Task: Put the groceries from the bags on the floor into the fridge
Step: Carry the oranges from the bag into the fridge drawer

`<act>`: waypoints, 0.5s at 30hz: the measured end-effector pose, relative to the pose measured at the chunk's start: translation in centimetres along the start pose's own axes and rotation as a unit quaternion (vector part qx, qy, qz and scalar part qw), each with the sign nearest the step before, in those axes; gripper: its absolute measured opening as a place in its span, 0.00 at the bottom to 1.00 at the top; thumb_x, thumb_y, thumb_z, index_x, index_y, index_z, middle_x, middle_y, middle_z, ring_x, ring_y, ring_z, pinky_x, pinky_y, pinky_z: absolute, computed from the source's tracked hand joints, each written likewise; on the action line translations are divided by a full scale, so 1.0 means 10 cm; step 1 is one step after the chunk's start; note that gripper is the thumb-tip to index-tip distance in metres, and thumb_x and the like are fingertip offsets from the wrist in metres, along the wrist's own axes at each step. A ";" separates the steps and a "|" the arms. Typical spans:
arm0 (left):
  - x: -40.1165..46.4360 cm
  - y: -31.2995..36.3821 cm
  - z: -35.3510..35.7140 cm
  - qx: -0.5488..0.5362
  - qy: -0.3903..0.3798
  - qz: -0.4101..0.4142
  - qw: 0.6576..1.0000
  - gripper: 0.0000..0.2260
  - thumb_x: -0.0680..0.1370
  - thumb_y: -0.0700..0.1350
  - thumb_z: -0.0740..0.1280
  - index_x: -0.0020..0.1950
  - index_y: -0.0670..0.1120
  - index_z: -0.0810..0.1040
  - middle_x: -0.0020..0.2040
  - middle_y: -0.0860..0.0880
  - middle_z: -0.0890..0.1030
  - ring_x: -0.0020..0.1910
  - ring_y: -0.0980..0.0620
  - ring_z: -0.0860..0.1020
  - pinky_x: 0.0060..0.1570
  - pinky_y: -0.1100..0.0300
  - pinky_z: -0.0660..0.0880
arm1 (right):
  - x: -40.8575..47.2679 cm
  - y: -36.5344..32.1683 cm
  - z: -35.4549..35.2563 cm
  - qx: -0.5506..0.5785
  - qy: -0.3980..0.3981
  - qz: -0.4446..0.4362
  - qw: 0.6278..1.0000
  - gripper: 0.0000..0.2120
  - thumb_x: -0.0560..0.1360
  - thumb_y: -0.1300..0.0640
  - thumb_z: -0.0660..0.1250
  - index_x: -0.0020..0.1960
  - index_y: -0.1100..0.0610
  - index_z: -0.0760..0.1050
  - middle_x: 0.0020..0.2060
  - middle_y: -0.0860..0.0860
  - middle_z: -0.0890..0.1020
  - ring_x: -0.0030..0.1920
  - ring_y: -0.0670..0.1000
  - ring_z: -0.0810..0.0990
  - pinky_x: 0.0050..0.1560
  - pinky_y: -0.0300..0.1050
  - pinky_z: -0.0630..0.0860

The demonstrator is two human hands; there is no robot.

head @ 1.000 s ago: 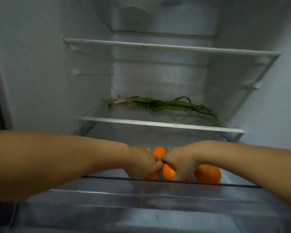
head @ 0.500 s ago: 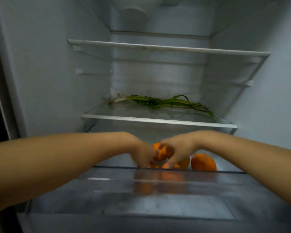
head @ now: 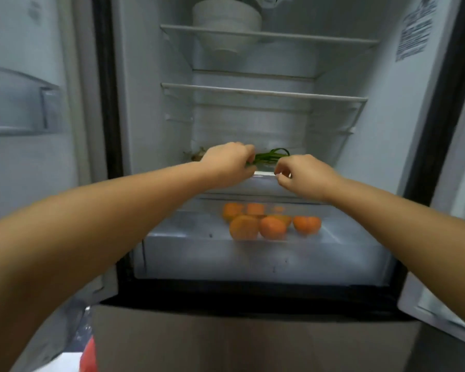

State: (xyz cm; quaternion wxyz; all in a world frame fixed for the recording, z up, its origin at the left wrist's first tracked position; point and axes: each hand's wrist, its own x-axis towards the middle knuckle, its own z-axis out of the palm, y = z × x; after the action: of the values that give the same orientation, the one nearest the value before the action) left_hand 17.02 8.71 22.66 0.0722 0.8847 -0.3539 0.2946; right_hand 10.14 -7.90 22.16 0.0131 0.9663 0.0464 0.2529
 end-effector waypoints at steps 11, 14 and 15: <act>-1.53 0.46 -0.77 0.012 0.029 -0.100 0.995 0.11 0.79 0.48 0.60 0.59 0.46 0.73 0.56 0.46 0.76 0.54 0.43 0.76 0.47 0.53 0.72 | -1.08 -0.49 -0.51 0.004 -0.051 -0.074 0.996 0.11 0.78 0.51 0.61 0.55 0.53 0.77 0.51 0.52 0.81 0.50 0.54 0.79 0.48 0.50 0.77; -2.16 0.72 -0.76 0.011 -0.005 -0.167 0.986 0.12 0.78 0.48 0.60 0.59 0.46 0.73 0.57 0.46 0.76 0.56 0.43 0.75 0.50 0.52 0.73 | -1.50 -0.68 -0.44 0.010 -0.083 -0.117 0.990 0.10 0.77 0.51 0.60 0.54 0.52 0.76 0.51 0.51 0.80 0.50 0.54 0.77 0.42 0.45 0.72; -2.40 0.81 -0.74 0.004 -0.015 -0.191 0.981 0.12 0.78 0.48 0.60 0.59 0.46 0.73 0.57 0.45 0.76 0.55 0.43 0.75 0.49 0.53 0.72 | -1.67 -0.76 -0.41 0.017 -0.095 -0.126 0.987 0.09 0.78 0.51 0.60 0.54 0.52 0.75 0.51 0.51 0.78 0.50 0.55 0.76 0.40 0.44 0.70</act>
State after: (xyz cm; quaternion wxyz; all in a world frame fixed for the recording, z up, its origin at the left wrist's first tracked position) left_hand -5.67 19.26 14.32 0.1187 0.9405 -0.1784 0.2637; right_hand -6.95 -1.88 17.21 0.0326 0.9723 0.1712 0.1557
